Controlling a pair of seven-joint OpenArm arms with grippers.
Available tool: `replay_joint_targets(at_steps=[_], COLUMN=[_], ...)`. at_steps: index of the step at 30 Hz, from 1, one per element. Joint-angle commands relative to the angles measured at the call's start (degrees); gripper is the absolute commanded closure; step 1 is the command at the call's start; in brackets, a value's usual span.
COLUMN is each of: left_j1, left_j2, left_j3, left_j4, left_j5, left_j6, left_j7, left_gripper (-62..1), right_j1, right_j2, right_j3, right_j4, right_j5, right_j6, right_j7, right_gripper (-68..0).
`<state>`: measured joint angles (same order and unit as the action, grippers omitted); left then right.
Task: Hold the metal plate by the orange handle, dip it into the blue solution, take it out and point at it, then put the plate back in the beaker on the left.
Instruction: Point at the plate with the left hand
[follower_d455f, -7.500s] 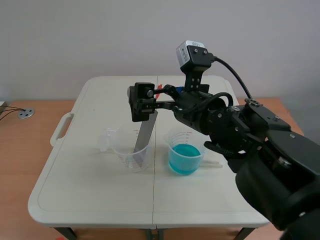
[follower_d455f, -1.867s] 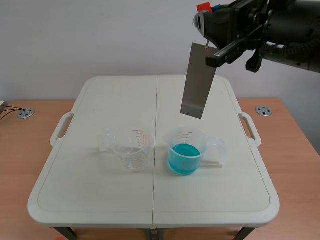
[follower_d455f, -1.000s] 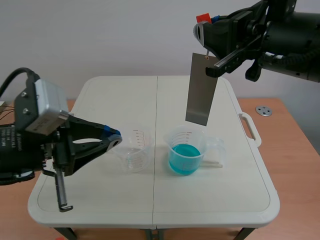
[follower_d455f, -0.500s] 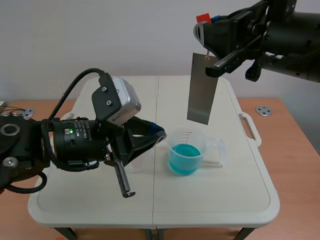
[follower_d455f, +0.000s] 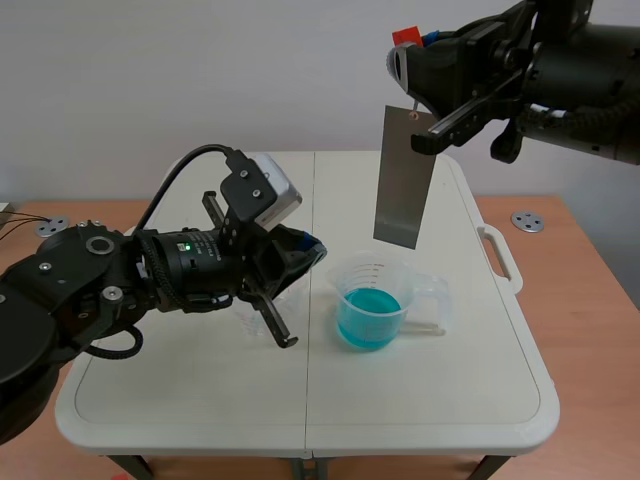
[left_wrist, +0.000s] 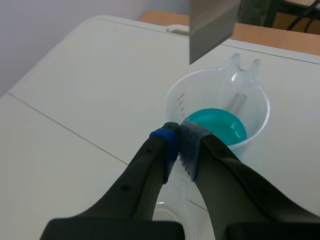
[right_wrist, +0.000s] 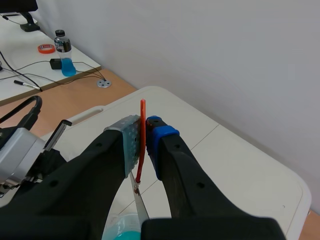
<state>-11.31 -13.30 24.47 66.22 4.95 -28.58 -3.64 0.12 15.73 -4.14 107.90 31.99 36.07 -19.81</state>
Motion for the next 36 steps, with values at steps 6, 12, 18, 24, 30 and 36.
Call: replay_joint_targets(at_steps=[6,12,18,24,30,36], left_j1=[-2.73,-4.15,-4.92,-5.07,-5.07,-4.98], left_j2=[1.38,2.03,2.03,2.01,2.01,0.87], left_j3=[0.07,0.07,0.07,0.07,0.07,-0.11], left_j4=[-1.88,-3.87,-3.96,-3.96,-3.96,-3.96], left_j5=[1.25,2.21,2.19,2.19,2.19,1.31], left_j6=[2.36,2.36,2.34,2.32,2.32,2.36], left_j7=[-0.9,-1.4,-4.0,-4.26,-4.2,-4.26], left_gripper=[-2.7,-2.7,-2.7,-2.7,-2.7,-2.7], right_j1=[0.81,0.83,0.83,0.83,0.83,0.83], right_j2=[0.28,0.26,0.26,0.26,0.26,0.26], right_j3=[0.07,0.07,0.07,0.07,0.07,0.07], right_j4=[1.07,1.07,1.07,1.07,1.07,1.07], right_j5=[0.66,0.66,0.66,0.66,0.66,0.63], right_j6=[0.04,0.04,0.04,0.04,0.04,0.04], right_j7=[0.92,0.92,0.92,0.92,0.9,0.9], right_gripper=[-1.1,-1.1,-1.1,-1.1,-1.1,-1.1])
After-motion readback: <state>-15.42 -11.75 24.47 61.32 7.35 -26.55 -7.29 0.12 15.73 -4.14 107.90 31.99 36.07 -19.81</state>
